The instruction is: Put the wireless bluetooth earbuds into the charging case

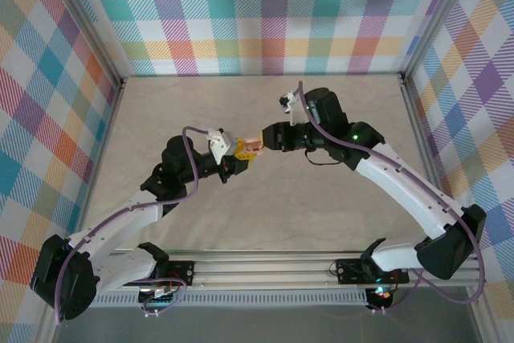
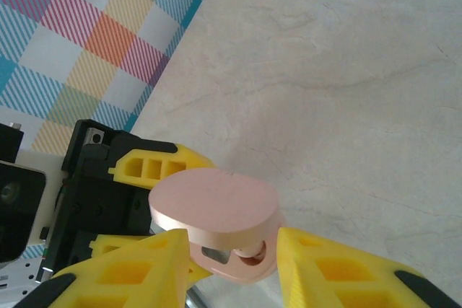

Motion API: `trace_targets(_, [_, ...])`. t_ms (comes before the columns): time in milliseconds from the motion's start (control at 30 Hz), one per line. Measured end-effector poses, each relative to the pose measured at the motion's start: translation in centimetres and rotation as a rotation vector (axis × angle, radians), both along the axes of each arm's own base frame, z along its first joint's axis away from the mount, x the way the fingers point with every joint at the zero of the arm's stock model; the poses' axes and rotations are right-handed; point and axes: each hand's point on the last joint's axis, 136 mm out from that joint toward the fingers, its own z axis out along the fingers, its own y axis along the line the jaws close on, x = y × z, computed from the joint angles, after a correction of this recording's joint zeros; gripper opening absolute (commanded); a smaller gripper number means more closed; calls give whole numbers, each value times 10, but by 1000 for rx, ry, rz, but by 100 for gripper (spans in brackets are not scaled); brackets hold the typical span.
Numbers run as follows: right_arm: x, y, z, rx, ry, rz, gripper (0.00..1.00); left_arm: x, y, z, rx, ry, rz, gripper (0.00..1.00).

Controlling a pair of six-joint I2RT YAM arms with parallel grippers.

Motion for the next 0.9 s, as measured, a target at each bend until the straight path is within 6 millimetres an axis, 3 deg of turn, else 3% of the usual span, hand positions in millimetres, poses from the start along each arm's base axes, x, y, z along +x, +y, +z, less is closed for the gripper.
trace_targets(233, [10, -8, 0, 20, 19, -34, 34, 0, 0, 2, -2, -3, 0, 8])
trace_targets(333, [15, -1, 8, 37, 16, -16, 25, 0, 0, 2, -2, -3, 0, 8])
trace_targets(467, [24, 11, 16, 51, 10, 12, 21, 0, 0, 1, -2, -2, 0, 8])
trace_targets(733, [18, 23, -21, -80, 40, 59, 19, 1, -1, 1, 3, 5, 0, 8])
trace_targets(900, [16, 20, -24, -131, 2, 58, 22, 1, -2, -3, 9, 15, -5, 8])
